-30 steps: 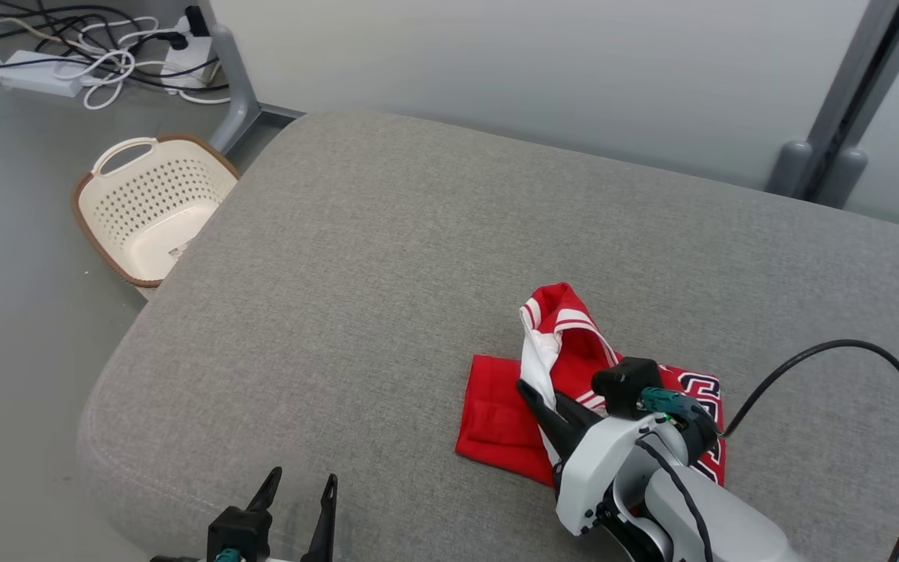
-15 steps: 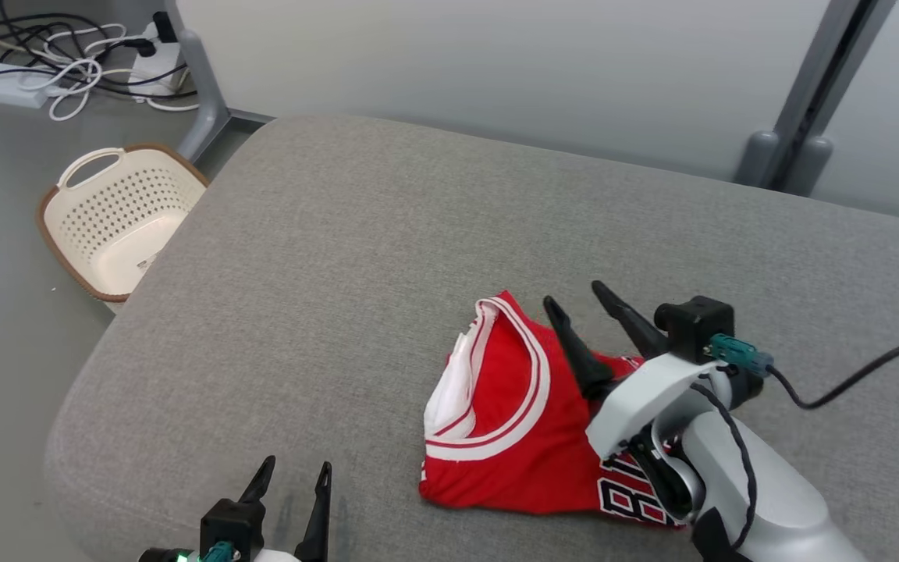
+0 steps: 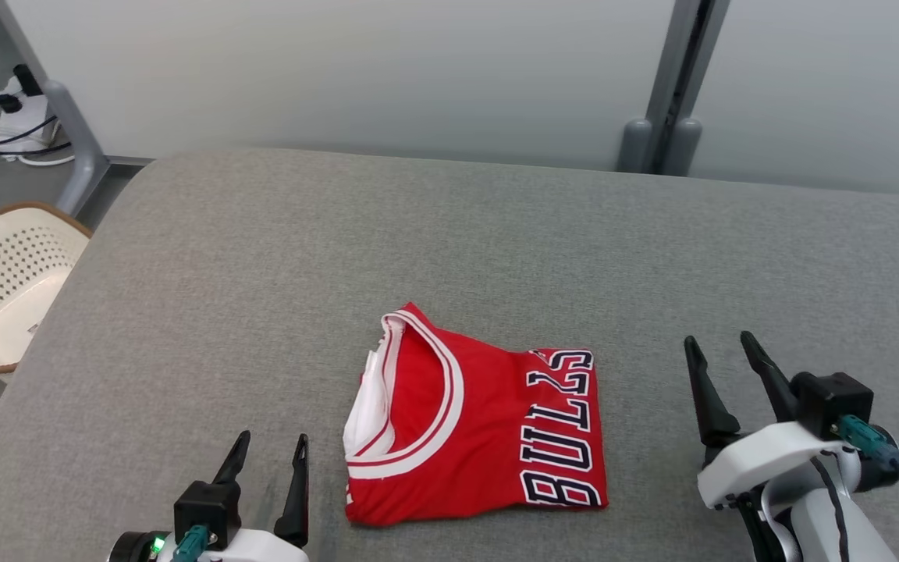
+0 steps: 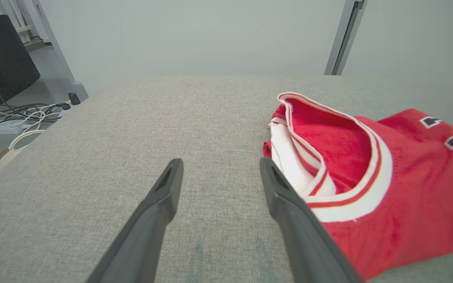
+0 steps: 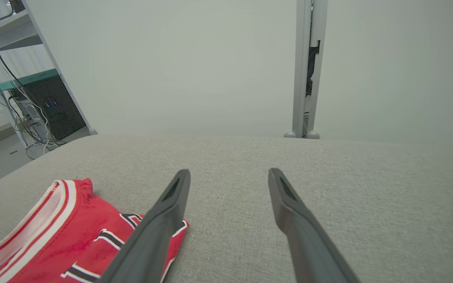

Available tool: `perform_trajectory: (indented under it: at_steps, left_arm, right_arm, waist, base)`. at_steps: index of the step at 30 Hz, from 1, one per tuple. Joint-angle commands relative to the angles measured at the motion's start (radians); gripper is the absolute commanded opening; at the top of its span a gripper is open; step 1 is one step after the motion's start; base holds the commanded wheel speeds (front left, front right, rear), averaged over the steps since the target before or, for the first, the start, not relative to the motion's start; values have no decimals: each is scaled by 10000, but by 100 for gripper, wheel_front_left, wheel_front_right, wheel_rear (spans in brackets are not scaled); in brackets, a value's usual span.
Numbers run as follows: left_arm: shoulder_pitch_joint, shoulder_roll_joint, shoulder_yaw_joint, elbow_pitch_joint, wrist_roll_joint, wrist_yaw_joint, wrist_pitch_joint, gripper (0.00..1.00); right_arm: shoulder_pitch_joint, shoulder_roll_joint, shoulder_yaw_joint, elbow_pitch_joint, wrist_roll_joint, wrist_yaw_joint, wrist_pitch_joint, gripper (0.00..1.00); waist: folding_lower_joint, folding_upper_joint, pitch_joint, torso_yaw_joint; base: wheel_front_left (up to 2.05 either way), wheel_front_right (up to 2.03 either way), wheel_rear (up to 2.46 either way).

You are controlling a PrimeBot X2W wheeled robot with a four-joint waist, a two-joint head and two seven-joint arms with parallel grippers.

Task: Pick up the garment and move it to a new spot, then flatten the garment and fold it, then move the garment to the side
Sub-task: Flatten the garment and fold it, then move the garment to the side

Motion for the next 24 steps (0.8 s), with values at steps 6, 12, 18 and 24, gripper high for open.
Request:
perform_trajectory:
  at_steps: [6, 12, 18, 24]
  left_arm:
    - [105, 39, 419, -114, 141, 69, -45, 100]
    - [321, 40, 801, -254, 227, 82, -45, 100]
    - [563, 40, 1109, -368, 287, 139, -45, 100]
    - [736, 42, 1292, -462, 304, 142, -45, 100]
  right_arm:
    - [814, -47, -811, -511, -552, 1, -42, 100]
    - [1375, -43, -1182, -822, -649, 1, -41, 100]
    - [1658, -45, -1243, -844, -672, 1, -43, 100]
    - [1815, -45, -1155, -882, -614, 1, -43, 100]
  waist:
    - [0, -1, -154, -787]
    - [0, -1, -309, -1359]
    - [0, -1, -416, -1859]
    - [0, -1, -443, -2139]
  base:
    - [0, 0, 0]
    - [0, 0, 0]
    - [0, 0, 0]
    - [0, 0, 0]
